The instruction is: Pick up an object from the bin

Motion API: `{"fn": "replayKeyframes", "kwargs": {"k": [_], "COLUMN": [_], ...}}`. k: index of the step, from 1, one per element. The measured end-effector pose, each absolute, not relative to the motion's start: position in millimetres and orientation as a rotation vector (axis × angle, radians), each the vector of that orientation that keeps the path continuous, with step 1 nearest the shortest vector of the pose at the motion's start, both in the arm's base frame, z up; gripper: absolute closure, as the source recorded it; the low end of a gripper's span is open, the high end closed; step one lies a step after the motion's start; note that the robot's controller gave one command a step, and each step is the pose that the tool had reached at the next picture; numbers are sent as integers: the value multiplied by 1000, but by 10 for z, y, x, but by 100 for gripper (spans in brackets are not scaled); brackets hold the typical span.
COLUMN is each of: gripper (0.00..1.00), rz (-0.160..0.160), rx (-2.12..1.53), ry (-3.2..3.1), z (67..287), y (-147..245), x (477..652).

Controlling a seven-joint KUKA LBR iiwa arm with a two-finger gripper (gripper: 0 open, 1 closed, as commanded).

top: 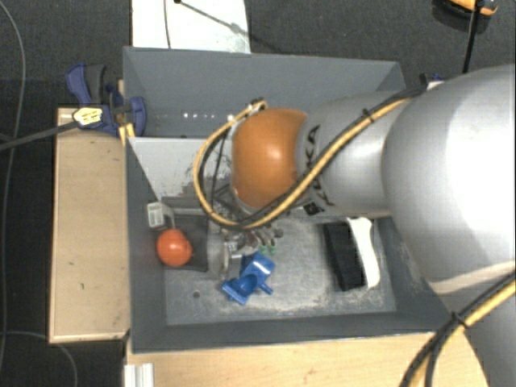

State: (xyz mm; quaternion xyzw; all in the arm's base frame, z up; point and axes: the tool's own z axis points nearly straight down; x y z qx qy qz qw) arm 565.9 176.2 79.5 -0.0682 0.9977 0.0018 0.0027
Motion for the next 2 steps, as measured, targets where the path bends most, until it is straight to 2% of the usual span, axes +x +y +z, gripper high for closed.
{"fn": "replayKeyframes", "kwargs": {"k": [1, 2], "gripper": [0, 0], "rz": [8, 7], "rx": [-277, -383], "ry": [3120, 3112], "z": [763, 873], "y": [1617, 1303], "x": [5495, 5211]}}
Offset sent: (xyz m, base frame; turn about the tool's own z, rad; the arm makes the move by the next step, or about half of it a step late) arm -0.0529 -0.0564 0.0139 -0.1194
